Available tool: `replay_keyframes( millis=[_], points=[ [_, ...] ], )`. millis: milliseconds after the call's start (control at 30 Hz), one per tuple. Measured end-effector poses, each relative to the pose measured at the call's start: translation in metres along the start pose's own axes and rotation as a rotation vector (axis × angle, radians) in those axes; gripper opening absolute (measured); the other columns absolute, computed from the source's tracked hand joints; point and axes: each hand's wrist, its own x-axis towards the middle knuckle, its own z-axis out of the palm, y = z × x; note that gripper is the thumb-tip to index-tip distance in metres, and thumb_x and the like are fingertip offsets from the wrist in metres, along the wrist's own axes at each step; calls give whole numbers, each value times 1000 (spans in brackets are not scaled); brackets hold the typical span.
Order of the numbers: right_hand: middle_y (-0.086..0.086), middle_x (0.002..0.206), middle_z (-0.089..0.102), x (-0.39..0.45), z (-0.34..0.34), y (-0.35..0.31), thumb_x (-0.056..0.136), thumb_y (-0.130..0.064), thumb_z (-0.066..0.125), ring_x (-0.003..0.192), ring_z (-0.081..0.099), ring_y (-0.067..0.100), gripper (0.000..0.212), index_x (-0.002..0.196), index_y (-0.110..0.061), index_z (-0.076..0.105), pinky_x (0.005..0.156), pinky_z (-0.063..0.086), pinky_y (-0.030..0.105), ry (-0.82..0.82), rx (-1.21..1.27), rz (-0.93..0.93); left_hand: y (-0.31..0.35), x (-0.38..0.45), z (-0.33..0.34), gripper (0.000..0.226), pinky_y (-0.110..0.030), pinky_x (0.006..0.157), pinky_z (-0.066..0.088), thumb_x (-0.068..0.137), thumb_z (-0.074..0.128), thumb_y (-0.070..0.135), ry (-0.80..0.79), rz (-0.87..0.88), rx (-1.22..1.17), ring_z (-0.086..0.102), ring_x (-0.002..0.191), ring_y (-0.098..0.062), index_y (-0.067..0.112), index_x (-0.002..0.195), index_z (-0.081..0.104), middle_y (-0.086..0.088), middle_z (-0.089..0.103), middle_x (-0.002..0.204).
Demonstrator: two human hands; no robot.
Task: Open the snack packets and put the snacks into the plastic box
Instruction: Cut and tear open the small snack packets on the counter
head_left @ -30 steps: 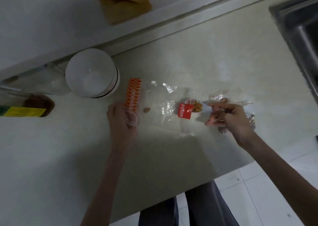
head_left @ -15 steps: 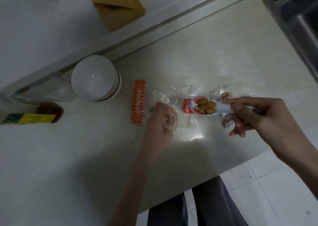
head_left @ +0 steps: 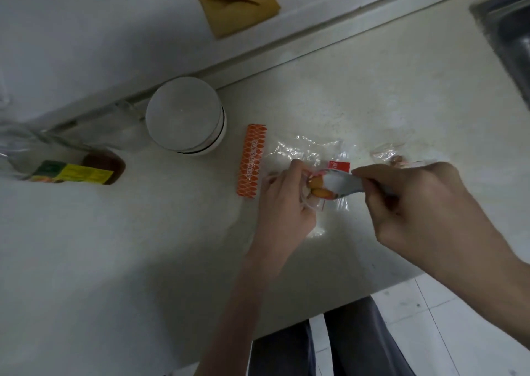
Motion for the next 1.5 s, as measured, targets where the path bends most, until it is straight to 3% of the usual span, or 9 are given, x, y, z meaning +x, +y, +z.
replay_keyframes(
  millis=[133,367,633,767,900,1033,1300,1433,1500],
  points=[
    [-4,47,29,1,-1,-12,81,-14,39,38,37,24,31,80,-11,70,43,27,26,-60,-55,-131,-5,-1,-3,29,-29,71,42,77,69,5,-24,-47,-100,57,76,-16,16,93,48,12,52,78],
    [3,48,50,-3,12,-21,81,-10,43,35,47,23,32,94,-5,71,42,27,21,20,-32,-208,-19,-5,-2,36,-24,63,47,78,72,15,-32,-96,-131,63,78,-14,23,99,44,5,61,85],
    [8,48,58,-2,28,47,84,-6,52,45,55,23,21,90,-13,72,52,36,21,279,150,223,-48,0,-24,20,-31,59,56,90,65,10,27,-398,-331,66,67,-4,18,85,48,6,69,81],
    [-11,45,50,-9,44,77,78,-4,51,42,54,18,28,94,-10,73,57,39,11,226,128,266,-69,0,-42,15,-44,56,57,92,62,15,109,-501,-201,64,58,-16,23,84,51,7,65,77],
    [12,54,65,-3,71,88,82,-3,51,47,58,29,26,96,-8,73,55,42,32,192,70,272,-77,8,-44,4,-30,44,50,94,54,16,115,-504,-149,62,57,-22,16,91,51,-10,63,89],
    [2,63,67,11,91,86,87,0,55,52,56,14,27,105,-10,71,59,42,26,144,179,268,-75,19,-33,13,-37,52,54,97,50,22,35,-546,-91,63,67,-28,10,100,51,-8,62,96],
    [9,83,64,35,98,79,87,4,52,74,60,24,22,92,-3,72,66,42,25,7,442,31,-79,23,-21,6,-23,38,49,95,54,25,-17,-636,-205,59,41,-8,20,94,51,2,64,74],
    [-10,96,72,41,95,75,82,7,60,88,71,21,38,109,-17,71,79,55,29,-119,491,-5,-84,22,-18,6,-27,42,53,96,55,18,-61,-619,-295,63,46,-11,19,100,51,4,65,79],
    [-36,91,64,40,90,64,78,-1,66,88,69,7,49,114,-34,67,79,50,9,-46,489,-51,-85,21,-17,9,-27,42,53,94,54,11,-33,-596,-368,62,47,-11,20,95,51,7,65,71]
  ],
)
